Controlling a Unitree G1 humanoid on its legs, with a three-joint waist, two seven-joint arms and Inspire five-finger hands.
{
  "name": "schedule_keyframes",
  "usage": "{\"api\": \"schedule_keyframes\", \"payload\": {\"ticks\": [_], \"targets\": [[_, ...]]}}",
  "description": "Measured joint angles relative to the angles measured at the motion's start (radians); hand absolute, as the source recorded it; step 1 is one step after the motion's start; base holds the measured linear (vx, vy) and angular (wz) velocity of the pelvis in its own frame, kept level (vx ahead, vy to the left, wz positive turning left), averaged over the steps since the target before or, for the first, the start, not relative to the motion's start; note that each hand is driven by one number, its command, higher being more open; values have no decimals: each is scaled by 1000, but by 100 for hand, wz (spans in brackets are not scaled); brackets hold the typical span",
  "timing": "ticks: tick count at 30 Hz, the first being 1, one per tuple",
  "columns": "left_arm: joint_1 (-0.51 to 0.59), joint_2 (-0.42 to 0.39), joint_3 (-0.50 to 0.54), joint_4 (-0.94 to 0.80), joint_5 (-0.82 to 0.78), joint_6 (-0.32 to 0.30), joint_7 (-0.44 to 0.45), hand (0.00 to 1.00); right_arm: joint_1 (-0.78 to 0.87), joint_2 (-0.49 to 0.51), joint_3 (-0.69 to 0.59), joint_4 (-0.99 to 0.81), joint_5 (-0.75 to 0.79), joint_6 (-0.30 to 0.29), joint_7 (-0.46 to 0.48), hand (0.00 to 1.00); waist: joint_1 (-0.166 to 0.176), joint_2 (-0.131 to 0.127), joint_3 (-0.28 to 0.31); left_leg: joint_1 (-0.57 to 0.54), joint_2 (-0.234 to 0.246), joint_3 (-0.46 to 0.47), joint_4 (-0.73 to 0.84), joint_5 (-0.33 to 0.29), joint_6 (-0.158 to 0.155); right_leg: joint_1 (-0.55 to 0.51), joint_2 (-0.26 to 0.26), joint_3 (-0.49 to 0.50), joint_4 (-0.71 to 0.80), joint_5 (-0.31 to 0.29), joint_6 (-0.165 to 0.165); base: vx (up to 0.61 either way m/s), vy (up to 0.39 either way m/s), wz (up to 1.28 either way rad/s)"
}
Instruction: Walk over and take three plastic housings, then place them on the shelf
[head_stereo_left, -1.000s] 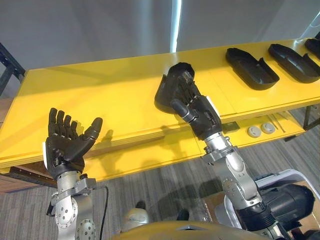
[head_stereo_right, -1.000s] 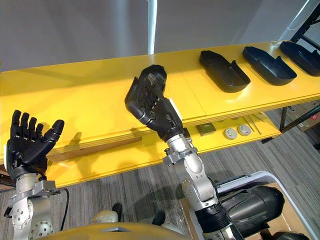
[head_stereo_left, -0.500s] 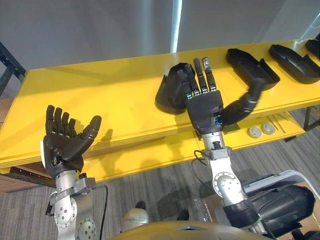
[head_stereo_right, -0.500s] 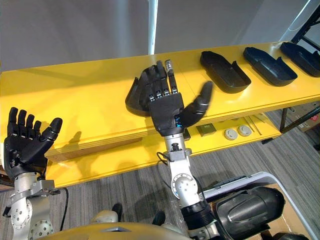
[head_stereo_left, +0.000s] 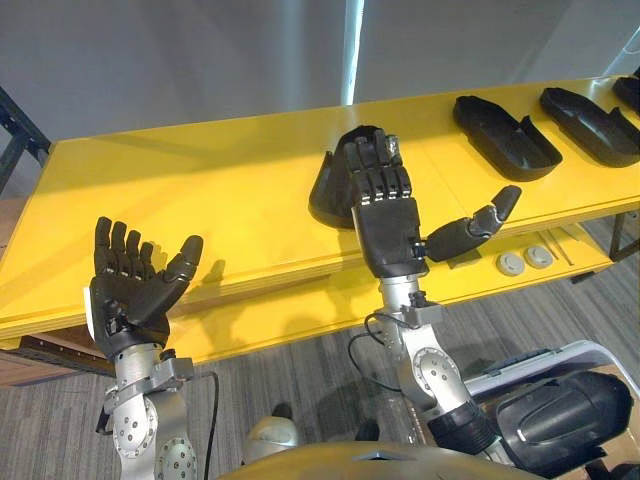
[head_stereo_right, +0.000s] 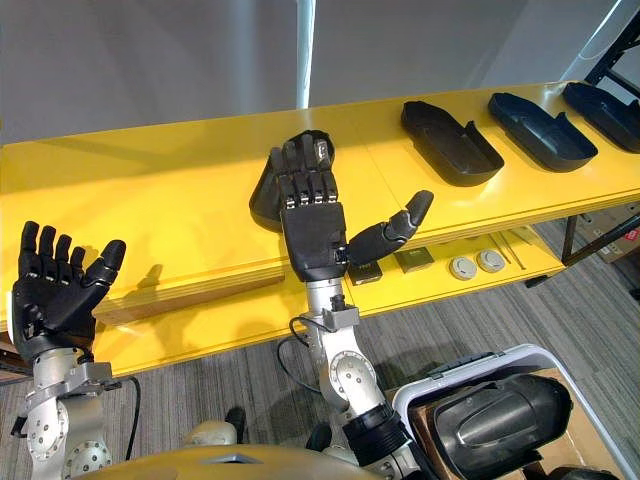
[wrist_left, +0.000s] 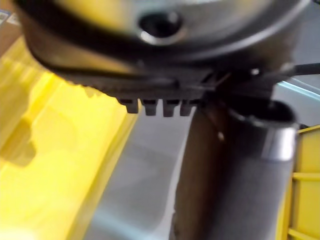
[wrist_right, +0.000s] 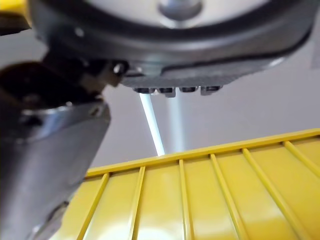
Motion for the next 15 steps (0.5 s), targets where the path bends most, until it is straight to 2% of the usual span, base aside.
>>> {"api": "schedule_keyframes", "payload": {"ticks": [2, 4, 6, 7, 9, 12, 15], "targets": [[0, -1, 0, 0, 0, 0, 0, 100, 10, -1, -1, 2, -19, 13, -4, 100, -1, 1, -1, 1, 0, 2, 0, 0, 0, 0, 0, 0, -2, 0, 0, 0, 0, 0], [1, -1, 0, 0, 0, 0, 1, 100, 18, -3, -5, 3, -120, 14, -27, 100, -1, 4, -3, 1, 0, 2, 0, 0, 0, 0, 0, 0, -5, 0, 0, 0, 0, 0], [1, 0, 0, 0, 0, 0, 1, 100, 22, -28, -20, 23, -408, 13, -81, 100, -3, 10, -7, 1, 0, 2, 1, 0, 0, 1, 0, -1, -5, 0, 0, 0, 0, 0], [1, 0, 0, 0, 0, 0, 1, 100, 21, -41, -23, 30, -494, 13, -90, 100, -2, 11, -8, 1, 0, 2, 1, 0, 0, 1, 0, -2, -5, 0, 0, 0, 0, 0], [1, 1, 0, 0, 0, 0, 3, 100, 21, -108, -8, 40, -769, 28, -112, 100, -1, 13, -9, 1, 0, -2, 1, 1, 0, 3, 0, -12, -5, 0, 0, 0, 0, 5], [1, 1, -4, 0, 1, 1, 15, 100, -7, -150, 54, 42, -956, 58, -119, 100, 0, 13, -10, 0, 0, -10, 2, 1, 0, 7, 0, -23, -5, 0, 0, 3, 9, 7], [0, 3, -29, 0, 2, 3, 35, 100, -73, -150, 124, 69, -985, 87, -128, 100, 8, 14, -15, 0, -1, -20, 3, 1, 0, 12, -1, -31, -3, 0, 0, 9, 31, 10]]}}
